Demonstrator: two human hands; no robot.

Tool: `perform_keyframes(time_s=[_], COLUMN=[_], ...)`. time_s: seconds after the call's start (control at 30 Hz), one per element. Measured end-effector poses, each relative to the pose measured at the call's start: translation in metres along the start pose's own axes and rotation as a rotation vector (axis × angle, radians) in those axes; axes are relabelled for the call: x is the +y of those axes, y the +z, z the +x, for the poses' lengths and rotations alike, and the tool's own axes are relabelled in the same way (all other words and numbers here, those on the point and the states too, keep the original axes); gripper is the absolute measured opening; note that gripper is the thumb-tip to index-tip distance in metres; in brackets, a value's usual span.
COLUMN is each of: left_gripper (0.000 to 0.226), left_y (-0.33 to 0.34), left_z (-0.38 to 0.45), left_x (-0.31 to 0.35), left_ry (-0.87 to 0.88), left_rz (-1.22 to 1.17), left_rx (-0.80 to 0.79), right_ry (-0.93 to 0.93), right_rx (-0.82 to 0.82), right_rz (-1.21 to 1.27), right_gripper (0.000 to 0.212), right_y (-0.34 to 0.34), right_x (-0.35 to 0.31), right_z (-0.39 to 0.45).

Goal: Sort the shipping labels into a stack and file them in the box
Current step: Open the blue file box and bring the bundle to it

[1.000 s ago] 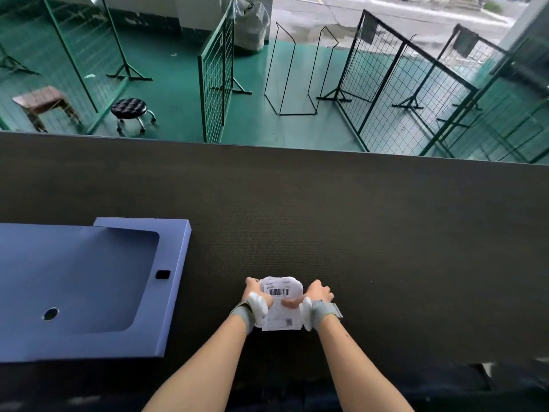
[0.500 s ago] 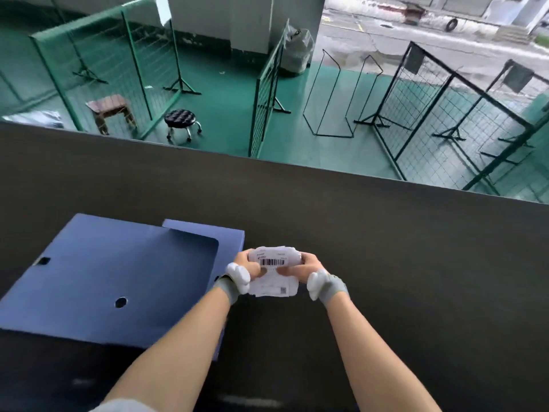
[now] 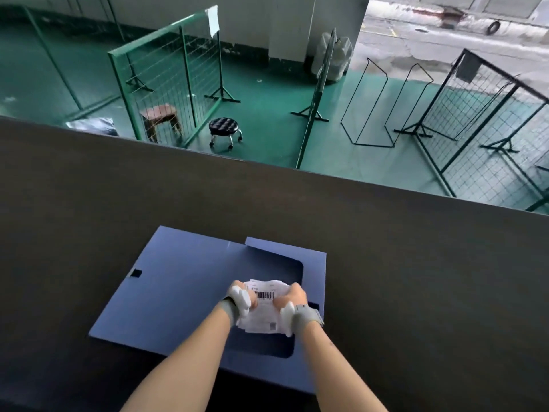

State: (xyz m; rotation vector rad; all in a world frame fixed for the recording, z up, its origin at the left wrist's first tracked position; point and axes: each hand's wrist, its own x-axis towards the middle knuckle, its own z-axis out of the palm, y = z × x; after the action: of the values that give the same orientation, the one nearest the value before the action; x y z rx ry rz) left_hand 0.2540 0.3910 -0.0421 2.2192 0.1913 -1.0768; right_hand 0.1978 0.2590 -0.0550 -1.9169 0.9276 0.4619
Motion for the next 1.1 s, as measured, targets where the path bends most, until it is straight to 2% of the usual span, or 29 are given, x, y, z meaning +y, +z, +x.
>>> perform_keyframes(time_s=[0.13, 0.27, 0.4, 0.57, 0.63, 0.77, 0.87, 0.97, 1.03, 1.1], left_gripper=[0.04, 0.041, 0.041, 0.022, 0.032, 0.083, 0.082, 0.072, 0.079, 0.093], left_y=[0.018, 0.026, 0.027, 0.023, 0.022, 0.011, -0.027, -0.084, -0.113, -0.13], left_z=[0.018, 0.022, 0.028, 0.036, 0.038, 0.031, 0.036, 0.051, 0.059, 0.06], left_x=[-0.008, -0.009, -0.013, -0.018, -0.017, -0.022, -0.038, -0.075, -0.108, -0.134], left_ry=[0.034, 0.094, 0.097, 0.109, 0.115, 0.156, 0.142, 0.033, -0.067, -0.188], left_rz=[0.035, 0.019, 0.036, -0.008, 0.113, 0.256, 0.249, 0.236, 0.165, 0.118], left_rx=[0.101, 0.193, 0.196, 0.17, 0.151, 0.211, 0.342, 0.43, 0.479, 0.516], right_ry=[0.028, 0.015, -0.058, -0.168, -0.201, -0.117, 0.0, 0.07, 0.075, 0.053], right_rx=[0.086, 0.159, 0.206, 0.317, 0.373, 0.48, 0.49, 0.394, 0.392, 0.401], right_rz=[-0.169, -0.221, -0.319, -0.469, -0.485, -0.486, -0.445, -0.172, -0.054, -0.045], right_gripper=[0.037, 0.04, 0.05, 0.047, 0.044, 0.042, 0.048, 0.064, 0.063, 0.056], right_y=[0.01, 0.016, 0.025, 0.025, 0.019, -0.008, -0.026, -0.028, -0.026, -0.025], right_x=[-0.002, -0.004, -0.008, -0.017, -0.02, -0.01, 0.014, 0.03, 0.036, 0.041], right_z=[0.001, -0.003, -0.009, -0.016, -0.016, -0.011, -0.007, -0.003, -0.004, -0.005])
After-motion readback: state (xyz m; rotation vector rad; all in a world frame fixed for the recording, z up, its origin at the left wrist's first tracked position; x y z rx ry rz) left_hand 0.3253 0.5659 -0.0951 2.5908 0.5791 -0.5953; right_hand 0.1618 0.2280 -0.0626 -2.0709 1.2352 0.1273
